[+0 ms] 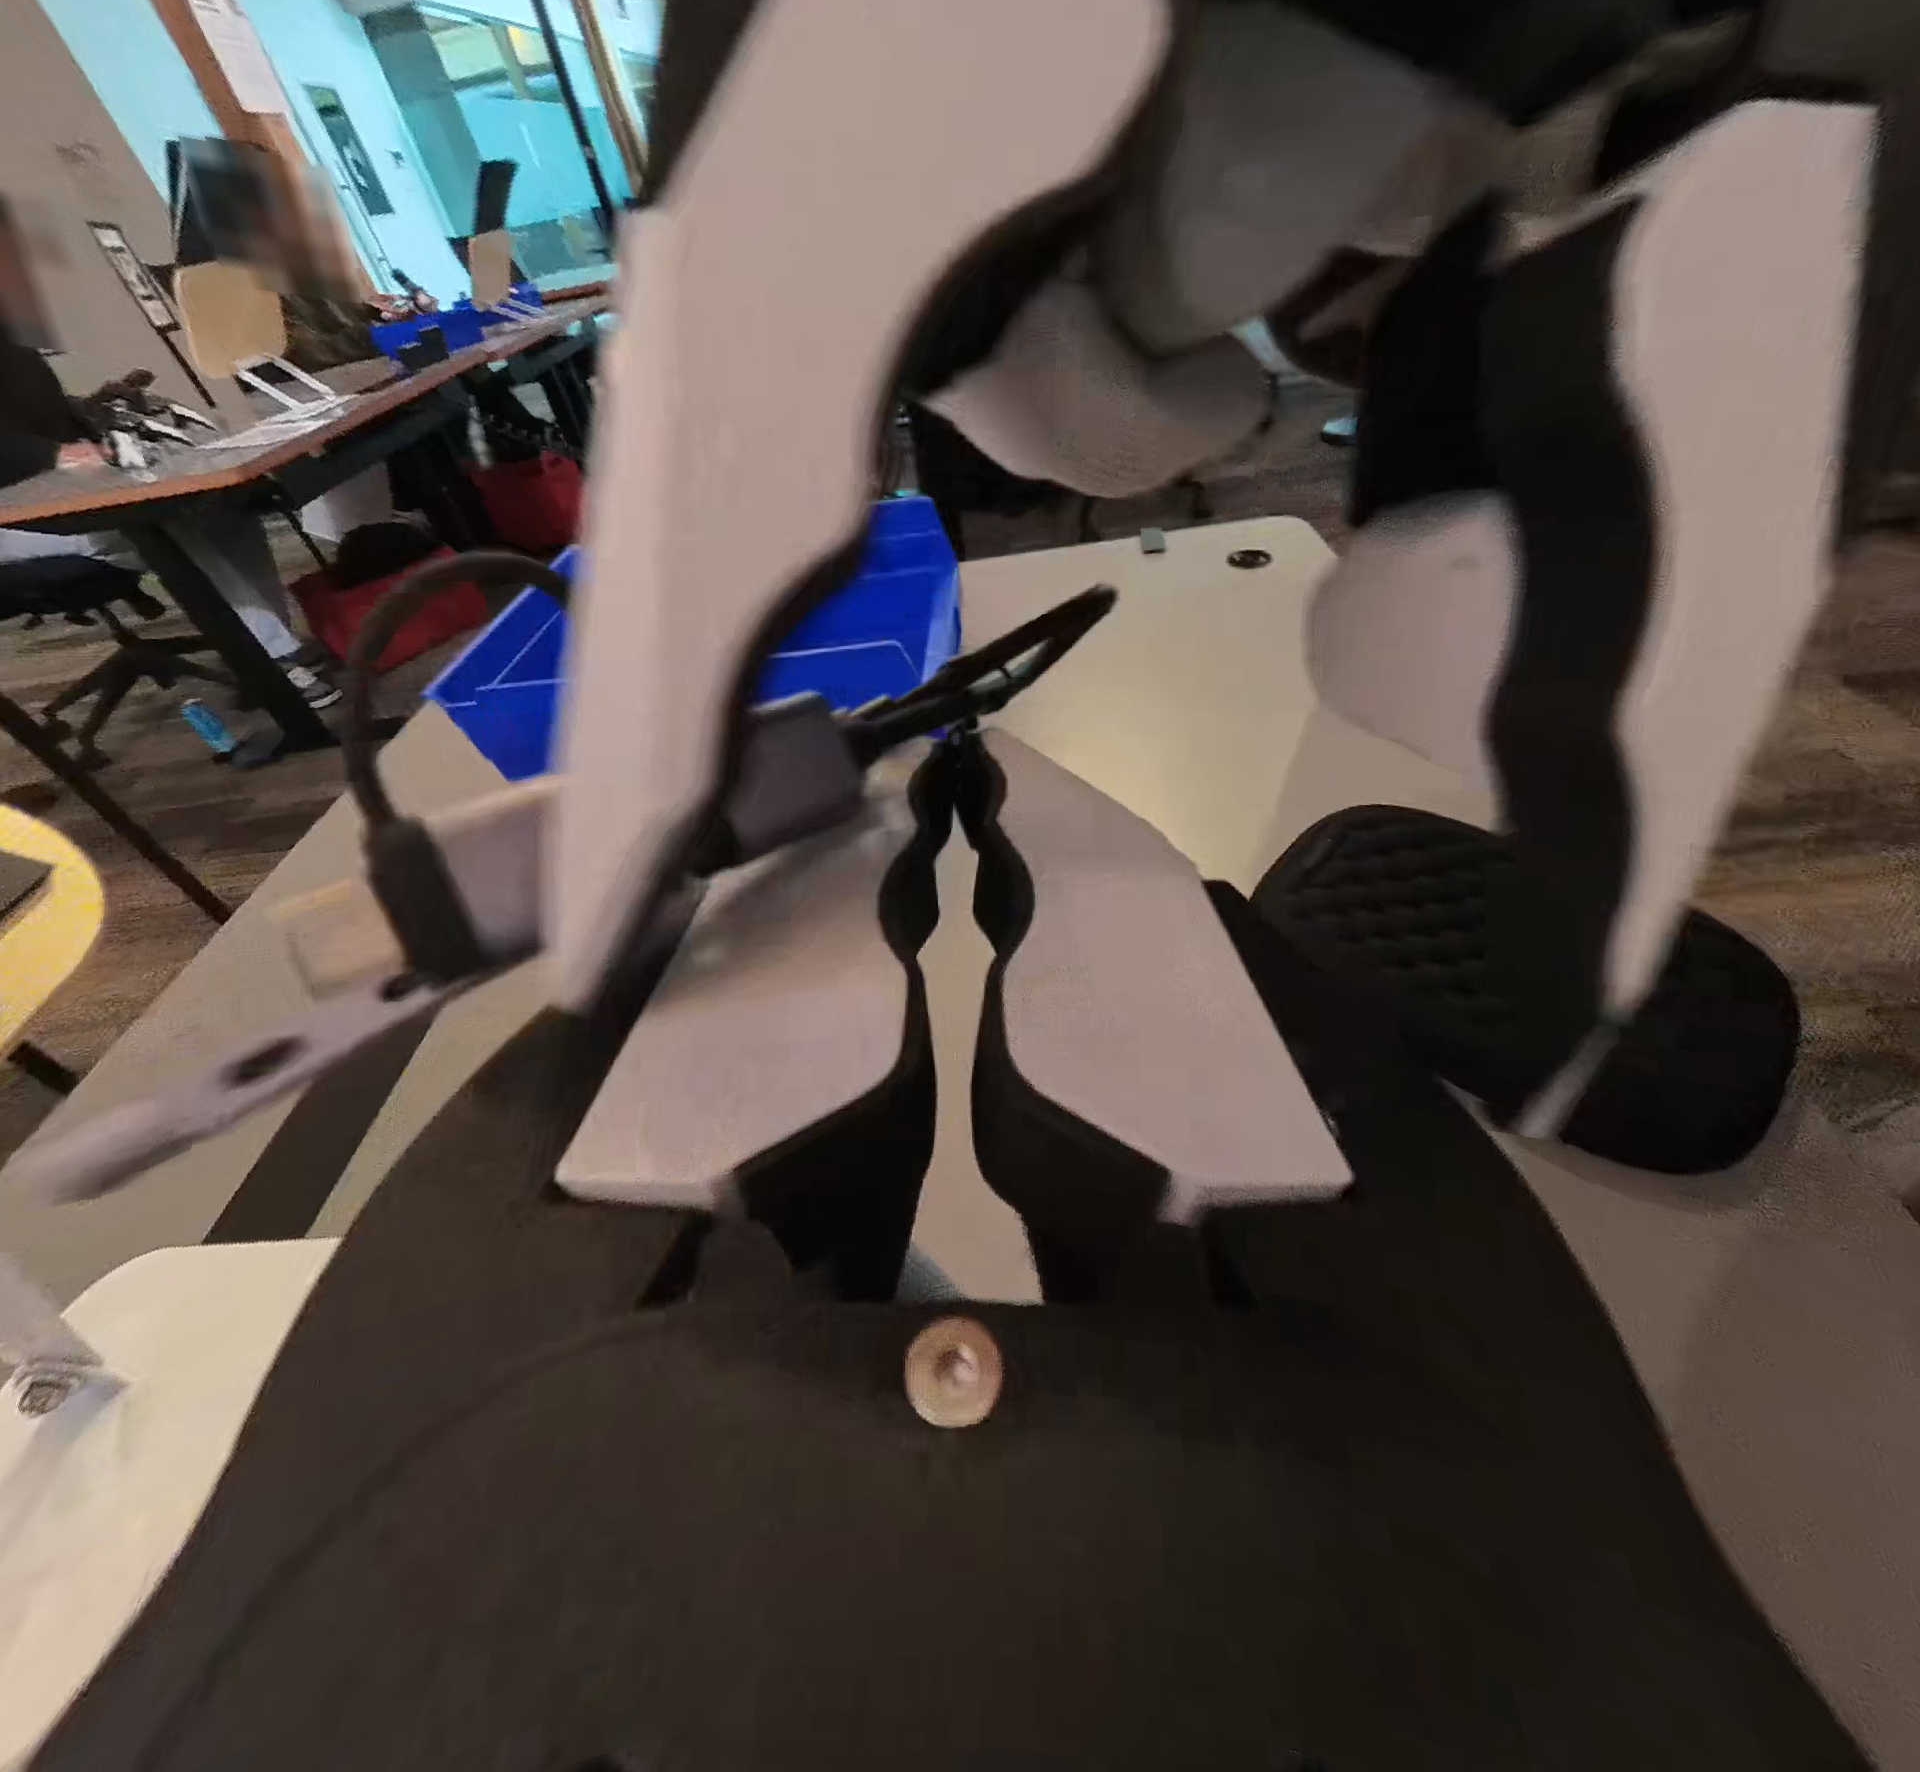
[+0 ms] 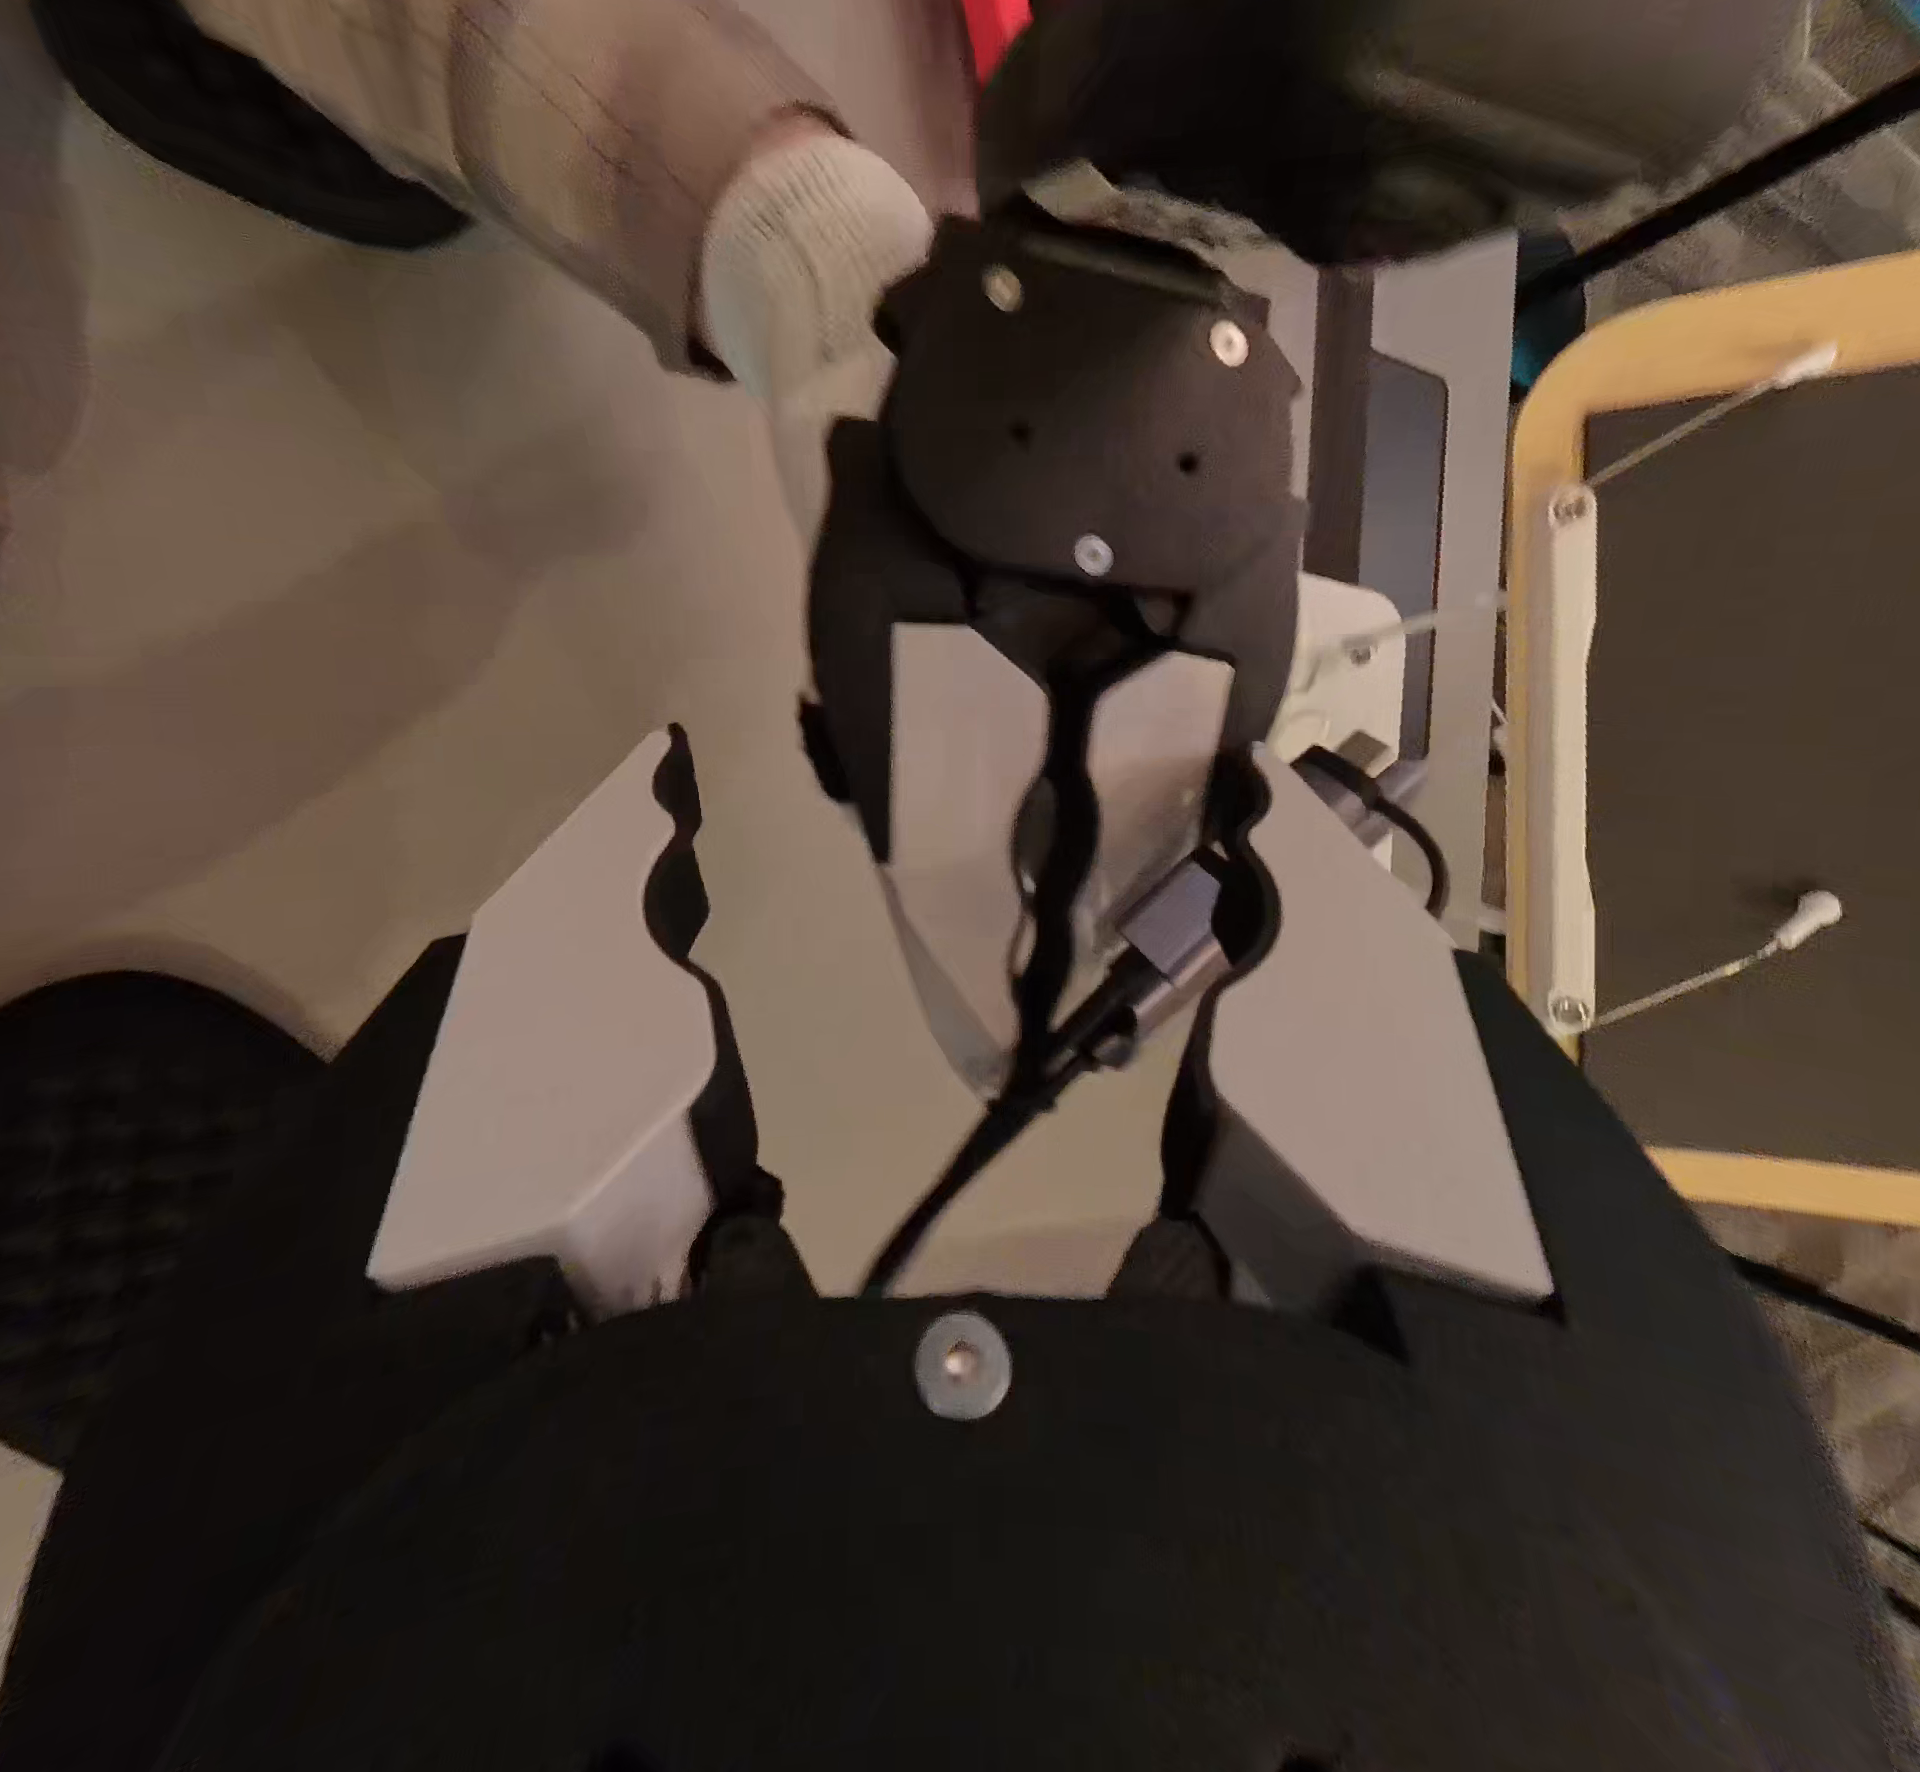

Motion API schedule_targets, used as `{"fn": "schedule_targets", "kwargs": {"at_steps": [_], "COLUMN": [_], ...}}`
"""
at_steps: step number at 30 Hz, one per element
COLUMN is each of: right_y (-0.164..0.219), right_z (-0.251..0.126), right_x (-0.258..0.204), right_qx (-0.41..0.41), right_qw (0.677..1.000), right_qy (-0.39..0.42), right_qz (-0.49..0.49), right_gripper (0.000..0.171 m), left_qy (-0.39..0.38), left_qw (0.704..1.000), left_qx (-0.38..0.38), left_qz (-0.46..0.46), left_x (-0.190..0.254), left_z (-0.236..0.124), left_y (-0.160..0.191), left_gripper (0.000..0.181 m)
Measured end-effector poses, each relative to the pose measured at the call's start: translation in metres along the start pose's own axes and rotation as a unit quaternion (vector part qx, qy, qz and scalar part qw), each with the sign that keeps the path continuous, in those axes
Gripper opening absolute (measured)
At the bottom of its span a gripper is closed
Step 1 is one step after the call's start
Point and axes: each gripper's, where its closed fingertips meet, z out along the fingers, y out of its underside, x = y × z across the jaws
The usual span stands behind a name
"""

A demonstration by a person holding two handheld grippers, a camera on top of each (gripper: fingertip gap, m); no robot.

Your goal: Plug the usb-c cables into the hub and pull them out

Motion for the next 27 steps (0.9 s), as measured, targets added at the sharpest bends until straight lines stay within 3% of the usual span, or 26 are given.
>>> {"fn": "schedule_targets", "kwargs": {"at_steps": [3, 11, 17, 25, 27], "right_y": [0.022, 0.052, 0.053, 0.023, 0.014], "right_z": [0.001, 0.005, 0.01, 0.009, 0.005], "right_x": [0.002, -0.036, -0.046, -0.084, -0.096], "right_qx": [-0.017, 0.027, 0.113, 0.206, 0.22], "right_qw": [0.999, 0.98, 0.96, 0.929, 0.919], "right_qy": [-0.027, -0.174, -0.204, -0.259, -0.284], "right_qz": [0.029, 0.089, 0.153, 0.169, 0.165], "right_gripper": [0.108, 0.105, 0.095, 0.086, 0.074], "left_qy": [0.01, 0.062, 0.085, 0.048, 0.023], "left_qw": [1.0, 0.997, 0.995, 0.997, 0.998], "left_qx": [0.002, 0.005, 0.057, 0.065, 0.064], "left_qz": [0.006, 0.038, 0.011, -0.007, -0.015], "left_x": [0.004, 0.019, 0.018, -0.005, -0.015], "left_z": [-0.001, -0.013, -0.026, -0.034, -0.033], "left_y": [-0.002, -0.006, -0.022, -0.02, -0.018], "left_gripper": [0.002, 0.002, 0.002, 0.002, 0.002]}}
